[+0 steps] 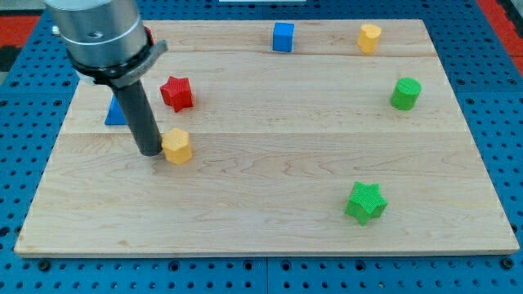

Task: Move the yellow hexagon diagonal to the left of the green star

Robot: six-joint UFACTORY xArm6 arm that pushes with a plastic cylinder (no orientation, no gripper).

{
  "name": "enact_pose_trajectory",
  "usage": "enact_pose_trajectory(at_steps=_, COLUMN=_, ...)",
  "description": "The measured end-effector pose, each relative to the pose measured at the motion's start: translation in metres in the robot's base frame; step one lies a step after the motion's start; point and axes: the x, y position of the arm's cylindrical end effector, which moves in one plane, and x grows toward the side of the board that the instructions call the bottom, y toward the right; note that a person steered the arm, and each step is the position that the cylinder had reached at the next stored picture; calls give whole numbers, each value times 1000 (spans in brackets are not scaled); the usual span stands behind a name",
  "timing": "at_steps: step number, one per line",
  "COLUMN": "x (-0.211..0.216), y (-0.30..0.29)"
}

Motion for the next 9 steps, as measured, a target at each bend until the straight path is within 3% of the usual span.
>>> enact_pose_trajectory(at_steps=3, x=-32, y=57)
enact_pose_trajectory(at_steps=5, x=14, y=93)
enact_pose_trajectory(at_steps=6, x=-15, y=103)
enact_pose_trajectory(at_steps=7, x=-15, y=127)
enact_pose_trajectory(at_steps=9, x=39, y=116)
